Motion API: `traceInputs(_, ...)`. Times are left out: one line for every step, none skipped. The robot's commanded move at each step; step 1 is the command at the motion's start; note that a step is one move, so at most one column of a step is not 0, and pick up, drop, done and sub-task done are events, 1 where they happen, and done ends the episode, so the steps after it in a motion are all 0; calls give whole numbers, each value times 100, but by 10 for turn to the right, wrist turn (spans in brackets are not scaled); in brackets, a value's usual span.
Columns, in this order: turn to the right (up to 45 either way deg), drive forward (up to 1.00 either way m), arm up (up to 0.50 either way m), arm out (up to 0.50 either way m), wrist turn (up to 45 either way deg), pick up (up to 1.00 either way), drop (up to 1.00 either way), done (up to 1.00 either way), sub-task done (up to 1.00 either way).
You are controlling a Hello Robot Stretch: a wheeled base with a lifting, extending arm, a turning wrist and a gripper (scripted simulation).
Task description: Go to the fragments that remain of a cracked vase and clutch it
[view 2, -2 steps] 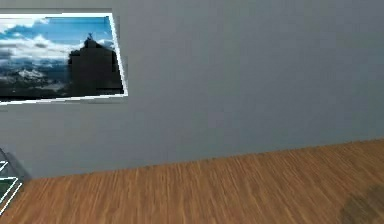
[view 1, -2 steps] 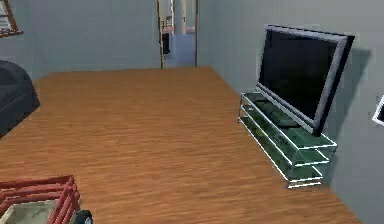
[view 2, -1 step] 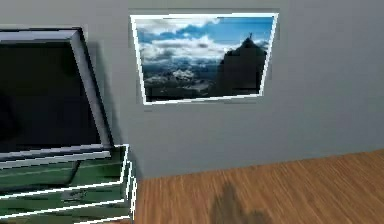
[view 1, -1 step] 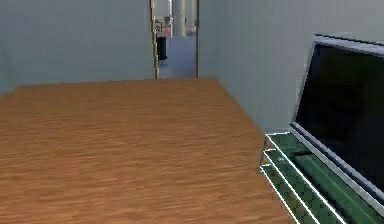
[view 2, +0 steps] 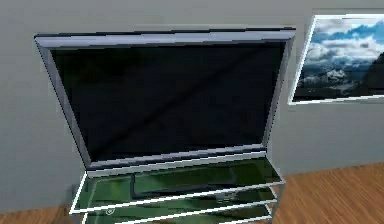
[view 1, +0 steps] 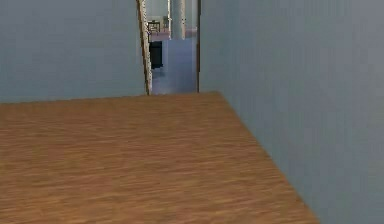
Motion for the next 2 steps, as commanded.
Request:
traceInputs(0, 100, 0, 0, 0, 0, 0, 0, 0)
traceInputs(-30, 0, 0, 0, 0, 0, 0, 0, 0)
